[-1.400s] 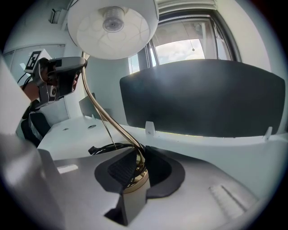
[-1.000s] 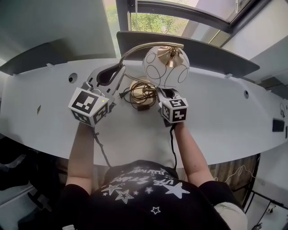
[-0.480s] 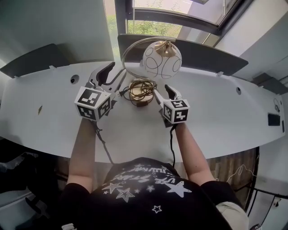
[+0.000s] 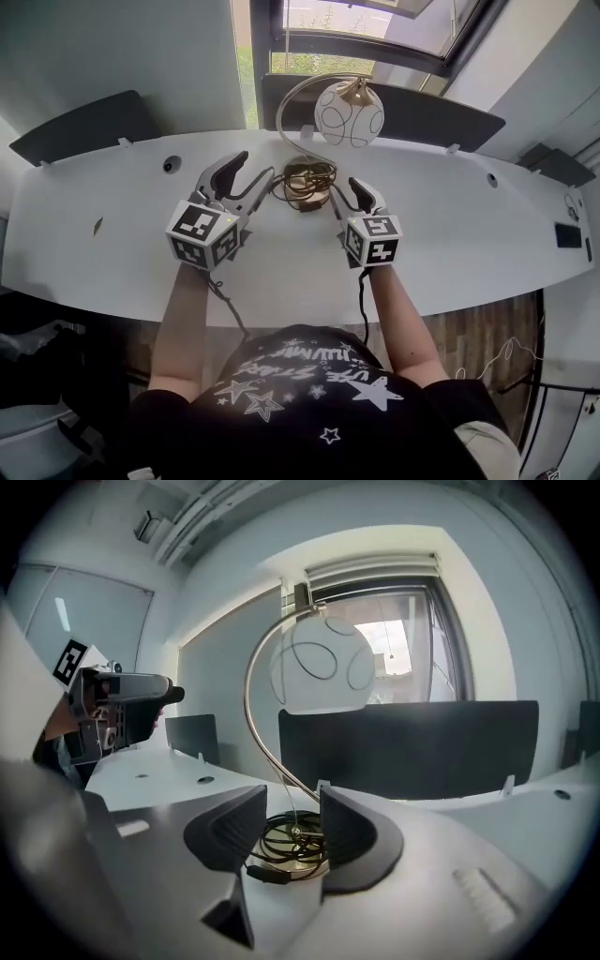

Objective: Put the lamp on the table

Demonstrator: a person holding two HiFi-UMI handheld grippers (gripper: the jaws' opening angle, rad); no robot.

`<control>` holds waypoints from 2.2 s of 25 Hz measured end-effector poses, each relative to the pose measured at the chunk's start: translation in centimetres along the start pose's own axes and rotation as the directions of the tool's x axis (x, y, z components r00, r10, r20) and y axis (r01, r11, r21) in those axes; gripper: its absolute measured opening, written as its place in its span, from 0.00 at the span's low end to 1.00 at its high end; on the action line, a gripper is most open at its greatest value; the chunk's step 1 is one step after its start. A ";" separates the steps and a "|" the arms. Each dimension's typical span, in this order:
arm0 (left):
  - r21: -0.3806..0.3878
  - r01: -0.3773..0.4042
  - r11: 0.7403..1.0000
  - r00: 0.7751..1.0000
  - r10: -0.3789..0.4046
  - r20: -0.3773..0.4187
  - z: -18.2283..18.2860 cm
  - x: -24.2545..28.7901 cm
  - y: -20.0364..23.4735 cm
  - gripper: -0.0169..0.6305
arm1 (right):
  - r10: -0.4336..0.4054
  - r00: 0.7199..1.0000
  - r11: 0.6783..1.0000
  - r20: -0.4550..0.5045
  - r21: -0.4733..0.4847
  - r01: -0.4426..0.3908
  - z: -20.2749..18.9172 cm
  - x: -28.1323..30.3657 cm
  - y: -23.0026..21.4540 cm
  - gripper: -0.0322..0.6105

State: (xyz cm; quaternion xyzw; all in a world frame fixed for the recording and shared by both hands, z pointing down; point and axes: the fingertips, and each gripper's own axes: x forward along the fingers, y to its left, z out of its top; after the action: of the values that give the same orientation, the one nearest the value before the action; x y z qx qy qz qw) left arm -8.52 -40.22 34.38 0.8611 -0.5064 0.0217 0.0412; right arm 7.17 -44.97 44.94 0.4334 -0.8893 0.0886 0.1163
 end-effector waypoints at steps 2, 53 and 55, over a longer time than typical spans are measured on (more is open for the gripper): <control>-0.003 0.041 0.999 0.999 -0.041 -0.034 -0.9 -1.3 -0.8 0.36 | -0.006 1.000 1.000 0.005 -0.013 0.006 0.1 -1.0 1.2 0.28; 0.009 0.060 0.998 0.995 -0.059 -0.079 -8.9 -23.2 -24.3 0.04 | -0.047 0.999 0.990 -0.007 0.130 0.048 -12.5 -30.8 14.7 0.05; 0.016 0.039 0.999 0.997 -0.037 -0.069 -8.3 -24.5 -25.2 0.04 | -0.029 1.000 0.991 0.004 0.132 0.029 -12.4 -31.7 15.1 0.05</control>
State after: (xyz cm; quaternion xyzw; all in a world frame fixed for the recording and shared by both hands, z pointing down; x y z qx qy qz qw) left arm 1.63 -5.94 39.48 0.8696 -0.4880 0.0549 0.0517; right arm 15.74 -8.78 46.97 0.4532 -0.8754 0.1443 0.0861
